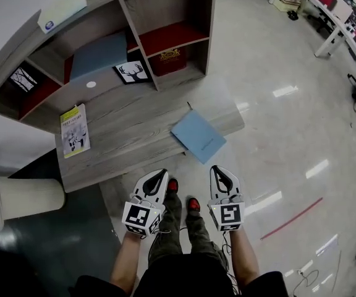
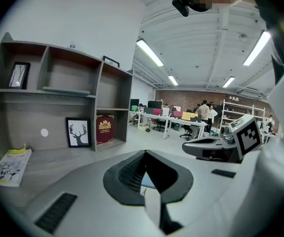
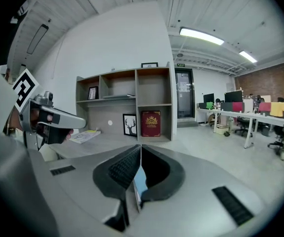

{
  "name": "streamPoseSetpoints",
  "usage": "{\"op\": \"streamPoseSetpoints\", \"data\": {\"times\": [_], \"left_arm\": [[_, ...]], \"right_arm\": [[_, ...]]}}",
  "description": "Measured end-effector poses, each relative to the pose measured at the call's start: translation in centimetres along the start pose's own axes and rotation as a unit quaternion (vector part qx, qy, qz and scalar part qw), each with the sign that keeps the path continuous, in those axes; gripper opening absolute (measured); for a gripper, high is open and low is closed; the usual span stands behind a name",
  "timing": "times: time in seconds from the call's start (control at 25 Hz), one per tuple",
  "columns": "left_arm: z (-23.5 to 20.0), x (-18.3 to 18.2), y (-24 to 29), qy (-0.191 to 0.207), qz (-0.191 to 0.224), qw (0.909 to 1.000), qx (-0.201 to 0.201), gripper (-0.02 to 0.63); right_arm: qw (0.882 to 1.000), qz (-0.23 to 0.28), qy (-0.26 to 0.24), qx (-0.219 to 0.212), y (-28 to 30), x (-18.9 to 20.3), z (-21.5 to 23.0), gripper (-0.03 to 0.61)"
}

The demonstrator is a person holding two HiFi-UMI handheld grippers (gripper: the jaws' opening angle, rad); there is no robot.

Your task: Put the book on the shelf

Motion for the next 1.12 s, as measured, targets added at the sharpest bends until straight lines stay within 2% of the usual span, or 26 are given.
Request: {"op": "streamPoseSetpoints", "data": {"times": [0.4, 0.68, 0.96, 1.12], "left_arm": [[-0.9, 5.7, 6.0, -0.012, -0.049, 0.9972, 0.054, 0.003], [-0.6, 10.0, 8.8, -0.025, -0.096, 0.9909, 0.091, 0.003], [-1.2, 12.2, 11.3, -0.03, -0.118, 0.9875, 0.1, 0.003], [-1.1, 13.0, 12.0, -0.036, -0.13, 0.9856, 0.102, 0.003]], "right_arm": [[0.997, -0.055, 0.032, 0.038, 2.3, 6.9, 1.7, 0.031], [0.991, -0.086, 0.075, 0.068, 3.0, 11.4, 2.9, 0.031], [0.986, -0.102, 0.105, 0.076, 4.8, 14.5, 4.0, 0.032], [0.981, -0.105, 0.146, 0.072, 5.7, 15.7, 4.2, 0.032]]}}
Point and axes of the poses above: the fingertips, and each gripper's own axes: y forward along the fingers, z to its right, x out of its underside, the point moved 2 cm from there along -y, backward along the fingers, and after that the axes turned 7 degrees about z, right-handed, at the moved point
